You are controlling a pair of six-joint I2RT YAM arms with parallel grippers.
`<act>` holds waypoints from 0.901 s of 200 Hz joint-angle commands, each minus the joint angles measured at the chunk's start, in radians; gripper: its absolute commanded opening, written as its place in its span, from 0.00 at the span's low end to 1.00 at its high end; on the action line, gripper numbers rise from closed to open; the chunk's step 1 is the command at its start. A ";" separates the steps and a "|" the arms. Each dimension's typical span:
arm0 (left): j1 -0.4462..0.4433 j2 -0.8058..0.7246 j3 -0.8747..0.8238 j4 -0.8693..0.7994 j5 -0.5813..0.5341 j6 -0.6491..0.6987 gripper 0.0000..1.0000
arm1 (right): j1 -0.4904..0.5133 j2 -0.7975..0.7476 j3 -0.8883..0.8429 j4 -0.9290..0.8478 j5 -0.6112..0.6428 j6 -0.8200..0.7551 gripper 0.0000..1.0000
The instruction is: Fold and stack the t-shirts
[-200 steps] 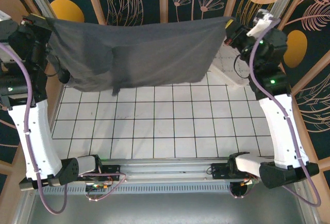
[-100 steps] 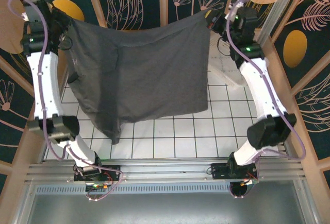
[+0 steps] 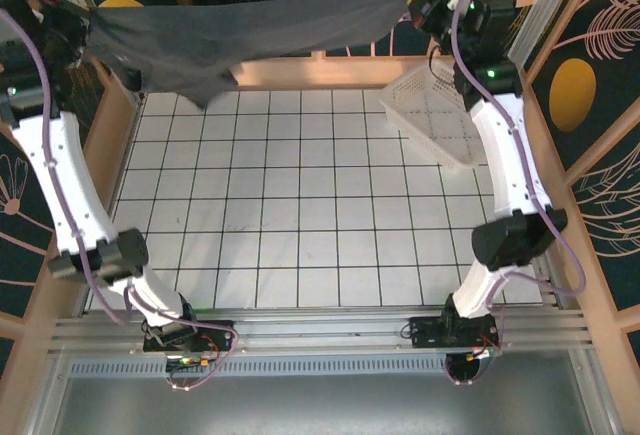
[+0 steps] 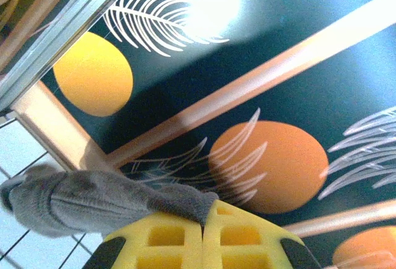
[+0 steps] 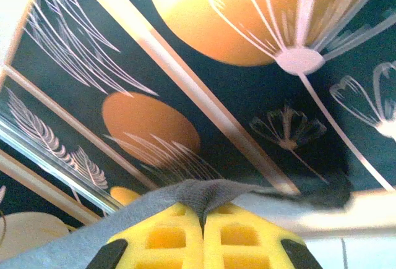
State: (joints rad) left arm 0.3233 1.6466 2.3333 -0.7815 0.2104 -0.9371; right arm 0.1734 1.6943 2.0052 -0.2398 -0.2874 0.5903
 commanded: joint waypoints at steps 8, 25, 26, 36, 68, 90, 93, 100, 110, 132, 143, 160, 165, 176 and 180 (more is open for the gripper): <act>0.007 -0.240 -0.355 -0.008 -0.117 -0.023 0.00 | -0.012 -0.229 -0.347 0.016 0.108 0.000 0.00; 0.008 -0.379 -0.694 0.043 -0.114 -0.044 0.00 | -0.018 -0.346 -0.605 0.028 0.138 0.012 0.00; 0.007 -0.382 -0.711 0.044 -0.115 -0.045 0.00 | -0.018 -0.350 -0.619 0.028 0.139 0.013 0.00; 0.007 -0.442 -0.872 0.050 -0.117 -0.049 0.00 | -0.019 -0.390 -0.747 0.026 0.131 0.024 0.00; -0.038 -0.518 -1.274 0.081 -0.142 -0.028 0.54 | -0.025 -0.391 -1.022 -0.027 0.147 0.053 0.36; -0.065 -0.540 -1.476 0.121 -0.148 -0.032 0.73 | -0.016 -0.354 -1.089 -0.060 0.167 0.062 0.49; -0.067 -0.542 -1.494 0.125 -0.148 -0.030 0.74 | -0.011 -0.353 -1.093 -0.062 0.172 0.062 0.49; -0.071 -0.546 -1.523 0.126 -0.154 -0.024 0.74 | 0.001 -0.350 -1.098 -0.063 0.183 0.059 0.50; -0.078 -0.551 -1.541 0.123 -0.167 -0.006 0.74 | 0.021 -0.345 -1.097 -0.075 0.209 0.051 0.51; -0.083 -0.550 -1.528 0.094 -0.192 0.033 0.71 | 0.071 -0.322 -1.077 -0.094 0.260 0.026 0.51; -0.085 -0.545 -1.520 0.092 -0.187 0.037 0.66 | 0.106 -0.302 -1.060 -0.092 0.283 0.008 0.50; -0.094 -0.524 -1.526 0.133 -0.151 0.024 0.58 | 0.153 -0.256 -1.027 -0.078 0.297 -0.017 0.47; -0.097 -0.515 -1.532 0.152 -0.130 0.020 0.55 | 0.163 -0.240 -1.019 -0.069 0.292 -0.021 0.43; -0.103 -0.485 -1.542 0.191 -0.097 0.015 0.48 | 0.179 -0.206 -1.001 -0.043 0.272 -0.030 0.34; -0.105 -0.470 -1.538 0.197 -0.095 0.014 0.46 | 0.184 -0.191 -0.996 -0.036 0.265 -0.031 0.31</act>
State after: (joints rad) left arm 0.2325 1.1255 0.7864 -0.6632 0.0624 -0.9245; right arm 0.3218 1.4380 0.9565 -0.3183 -0.0353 0.6010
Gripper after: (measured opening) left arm 0.510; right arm 0.385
